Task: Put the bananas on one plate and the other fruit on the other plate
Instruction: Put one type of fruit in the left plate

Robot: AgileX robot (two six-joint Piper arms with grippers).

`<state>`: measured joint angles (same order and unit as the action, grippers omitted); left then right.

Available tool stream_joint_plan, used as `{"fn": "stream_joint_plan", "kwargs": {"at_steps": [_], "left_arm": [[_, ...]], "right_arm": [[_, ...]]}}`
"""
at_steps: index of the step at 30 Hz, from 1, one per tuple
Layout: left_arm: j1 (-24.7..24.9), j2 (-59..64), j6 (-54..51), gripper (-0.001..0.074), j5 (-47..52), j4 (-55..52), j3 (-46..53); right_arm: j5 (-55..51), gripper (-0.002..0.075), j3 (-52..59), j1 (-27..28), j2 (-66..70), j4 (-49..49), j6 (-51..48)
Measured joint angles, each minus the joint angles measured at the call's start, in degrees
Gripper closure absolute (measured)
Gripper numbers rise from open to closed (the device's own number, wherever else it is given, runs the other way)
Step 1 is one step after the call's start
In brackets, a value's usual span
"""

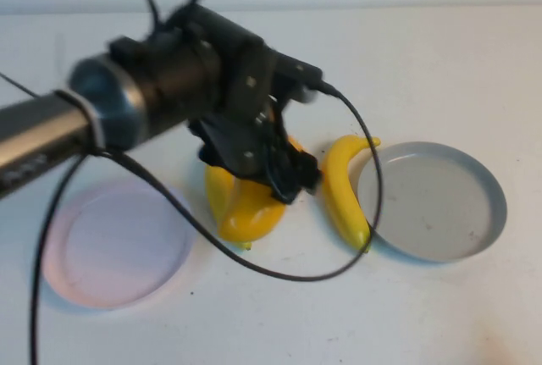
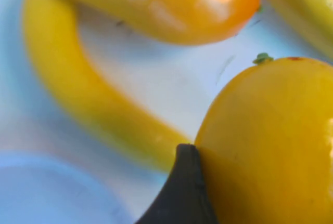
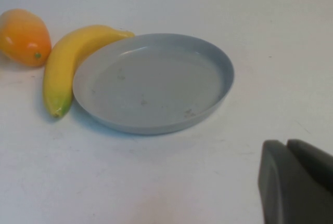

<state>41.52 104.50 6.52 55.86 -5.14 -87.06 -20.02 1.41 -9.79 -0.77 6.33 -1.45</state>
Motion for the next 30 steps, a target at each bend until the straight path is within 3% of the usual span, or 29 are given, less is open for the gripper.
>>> {"fn": "stream_joint_plan", "kwargs": {"at_steps": [5, 15, 22, 30], "left_arm": [[-6.5, -4.9, 0.0, 0.0182, 4.0, -0.1, 3.2], [-19.7, -7.2, 0.2, 0.0182, 1.1, -0.7, 17.4], [-22.3, -7.0, -0.4, 0.0182, -2.6, -0.5, 18.4], [-22.6, -5.8, -0.4, 0.0112, -3.5, -0.6, 18.5]], "right_arm": [[0.0, 0.0743, 0.0, 0.0, 0.0, 0.0, 0.0], [0.0, 0.0743, 0.0, 0.0, 0.0, 0.0, 0.0], [0.0, 0.0743, 0.0, 0.0, 0.0, 0.0, 0.0], [0.0, 0.0743, 0.0, 0.0, 0.0, 0.0, 0.0]]}}
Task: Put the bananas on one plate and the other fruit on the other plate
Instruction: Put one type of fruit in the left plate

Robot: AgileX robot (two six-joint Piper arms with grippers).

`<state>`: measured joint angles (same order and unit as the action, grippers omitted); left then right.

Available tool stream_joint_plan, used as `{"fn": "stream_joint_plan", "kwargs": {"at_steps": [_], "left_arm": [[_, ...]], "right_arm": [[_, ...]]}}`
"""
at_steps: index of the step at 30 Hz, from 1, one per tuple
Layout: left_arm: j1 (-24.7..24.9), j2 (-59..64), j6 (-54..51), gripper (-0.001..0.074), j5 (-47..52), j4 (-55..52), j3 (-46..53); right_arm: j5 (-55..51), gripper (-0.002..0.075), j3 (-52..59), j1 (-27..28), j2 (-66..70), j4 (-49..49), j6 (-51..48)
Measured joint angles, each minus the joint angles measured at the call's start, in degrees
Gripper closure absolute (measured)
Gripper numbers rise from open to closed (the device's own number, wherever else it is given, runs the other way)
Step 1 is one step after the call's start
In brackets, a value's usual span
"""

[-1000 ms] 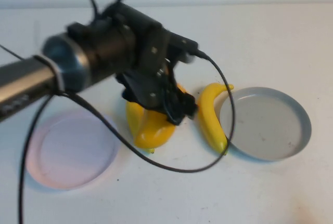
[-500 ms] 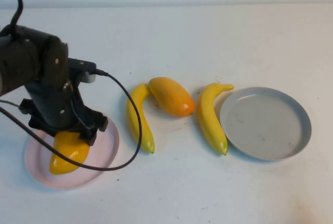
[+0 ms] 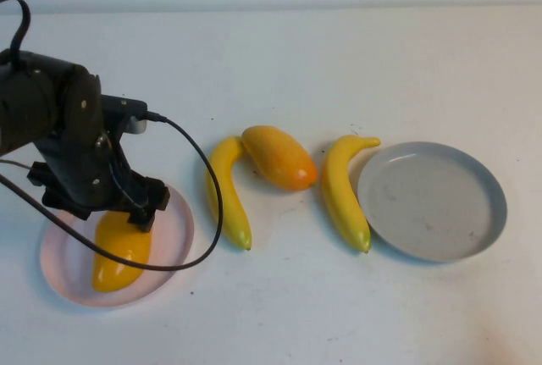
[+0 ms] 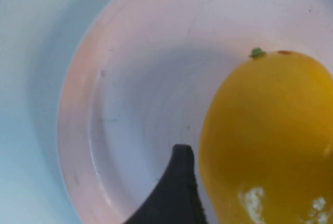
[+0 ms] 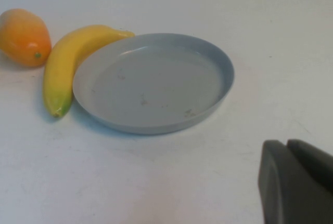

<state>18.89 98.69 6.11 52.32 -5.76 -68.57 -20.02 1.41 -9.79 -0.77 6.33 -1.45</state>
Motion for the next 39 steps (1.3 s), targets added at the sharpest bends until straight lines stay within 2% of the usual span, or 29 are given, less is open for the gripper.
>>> {"fn": "stream_joint_plan", "kwargs": {"at_steps": [7, 11, 16, 24, 32, 39], "left_arm": [[0.0, -0.3, 0.4, 0.0106, -0.1, -0.3, 0.1], [2.1, -1.7, 3.1, 0.0106, 0.6, -0.4, -1.3], [6.9, -0.7, 5.7, 0.0106, 0.1, 2.9, -9.6], [13.1, 11.3, 6.4, 0.0105, 1.3, 11.5, -27.9], [13.6, 23.2, 10.4, 0.0105, 5.9, 12.0, -42.0], [13.6, 26.8, 11.7, 0.0106, 10.4, 12.1, -45.8]], "right_arm": [[0.0, 0.0743, 0.0, 0.0, 0.0, 0.0, 0.0], [0.0, 0.0743, 0.0, 0.0, 0.0, 0.0, 0.0], [0.0, 0.0743, 0.0, 0.0, 0.0, 0.0, 0.0], [0.0, 0.0743, 0.0, 0.0, 0.0, 0.0, 0.0], [0.0, 0.0743, 0.0, 0.0, 0.0, 0.0, 0.0], [0.0, 0.0743, 0.0, 0.0, 0.0, 0.0, 0.0]]}}
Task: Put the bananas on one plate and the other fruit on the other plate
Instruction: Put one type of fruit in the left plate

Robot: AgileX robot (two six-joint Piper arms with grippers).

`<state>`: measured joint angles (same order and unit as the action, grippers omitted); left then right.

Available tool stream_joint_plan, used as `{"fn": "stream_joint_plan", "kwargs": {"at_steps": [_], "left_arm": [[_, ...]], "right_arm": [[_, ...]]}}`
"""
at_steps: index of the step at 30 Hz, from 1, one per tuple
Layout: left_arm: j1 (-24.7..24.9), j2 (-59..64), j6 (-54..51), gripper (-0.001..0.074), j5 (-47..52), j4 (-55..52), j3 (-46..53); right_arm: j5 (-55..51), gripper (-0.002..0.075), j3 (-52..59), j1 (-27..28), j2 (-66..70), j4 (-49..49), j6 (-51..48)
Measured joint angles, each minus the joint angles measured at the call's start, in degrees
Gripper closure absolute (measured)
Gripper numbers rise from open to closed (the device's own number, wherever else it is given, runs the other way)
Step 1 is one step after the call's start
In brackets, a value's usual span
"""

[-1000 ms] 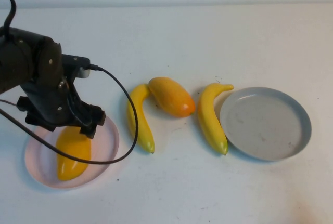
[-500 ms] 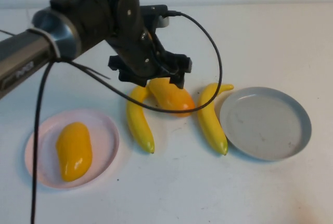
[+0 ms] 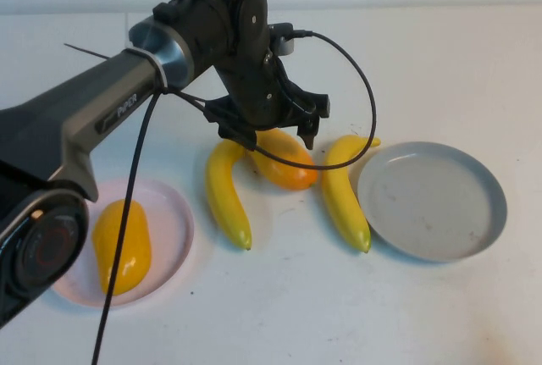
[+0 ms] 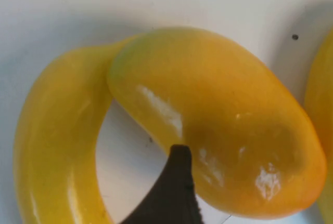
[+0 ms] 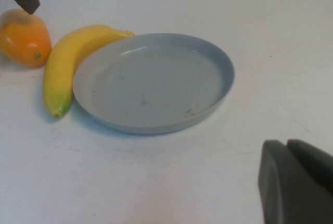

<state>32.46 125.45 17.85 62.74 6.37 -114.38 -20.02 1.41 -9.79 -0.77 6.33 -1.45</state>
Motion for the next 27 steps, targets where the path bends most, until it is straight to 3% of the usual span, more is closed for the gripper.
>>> {"fn": "stream_joint_plan", "kwargs": {"at_steps": [19, 27], "left_arm": [[-1.5, 5.1, 1.2, 0.0106, -1.0, 0.0, -0.3], [-1.5, 5.4, -2.6, 0.0193, -2.9, 0.0, -0.3]], "right_arm": [[0.0, 0.0743, 0.0, 0.0, 0.0, 0.2, 0.0], [0.0, 0.0743, 0.0, 0.0, 0.0, 0.2, 0.0]]}}
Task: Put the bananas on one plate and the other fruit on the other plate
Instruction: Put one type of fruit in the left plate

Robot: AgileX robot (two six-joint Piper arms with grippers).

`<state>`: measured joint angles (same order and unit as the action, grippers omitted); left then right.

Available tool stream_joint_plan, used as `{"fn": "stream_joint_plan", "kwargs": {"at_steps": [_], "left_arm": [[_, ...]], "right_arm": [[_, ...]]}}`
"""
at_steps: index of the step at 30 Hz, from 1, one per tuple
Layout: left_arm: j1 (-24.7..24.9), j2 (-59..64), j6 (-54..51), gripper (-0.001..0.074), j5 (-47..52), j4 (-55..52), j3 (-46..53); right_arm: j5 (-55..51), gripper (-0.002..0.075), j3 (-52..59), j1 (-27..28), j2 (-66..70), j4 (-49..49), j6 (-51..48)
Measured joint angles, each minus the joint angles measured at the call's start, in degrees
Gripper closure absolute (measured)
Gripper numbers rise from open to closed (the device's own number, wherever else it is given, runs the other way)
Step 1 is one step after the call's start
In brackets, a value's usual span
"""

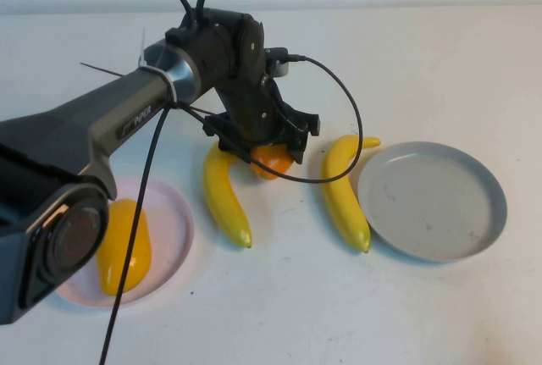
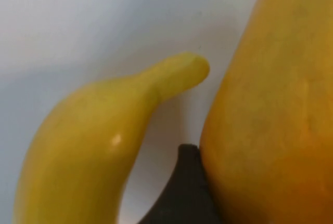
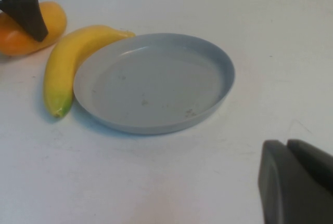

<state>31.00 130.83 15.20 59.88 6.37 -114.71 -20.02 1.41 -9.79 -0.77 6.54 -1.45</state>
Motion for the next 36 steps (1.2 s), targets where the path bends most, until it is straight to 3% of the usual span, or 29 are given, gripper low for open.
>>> {"fn": "stream_joint_plan", "kwargs": {"at_steps": [12, 22, 30, 36], "left_arm": [[0.1, -0.4, -6.2, 0.0193, 0.2, 0.0, 0.0], [4.9, -11.7, -10.9, 0.0193, 9.5, -7.2, 0.8], [3.5, -26.0, -10.6, 0.0193, 10.5, -11.6, 16.0], [-2.8, -38.3, -6.5, 0.0193, 10.6, -11.8, 29.9]], "right_arm": [[0.0, 0.0743, 0.0, 0.0, 0.0, 0.0, 0.0], [0.0, 0.0743, 0.0, 0.0, 0.0, 0.0, 0.0], [0.0, 0.0743, 0.0, 0.0, 0.0, 0.0, 0.0], [0.0, 0.0743, 0.0, 0.0, 0.0, 0.1, 0.0]]}}
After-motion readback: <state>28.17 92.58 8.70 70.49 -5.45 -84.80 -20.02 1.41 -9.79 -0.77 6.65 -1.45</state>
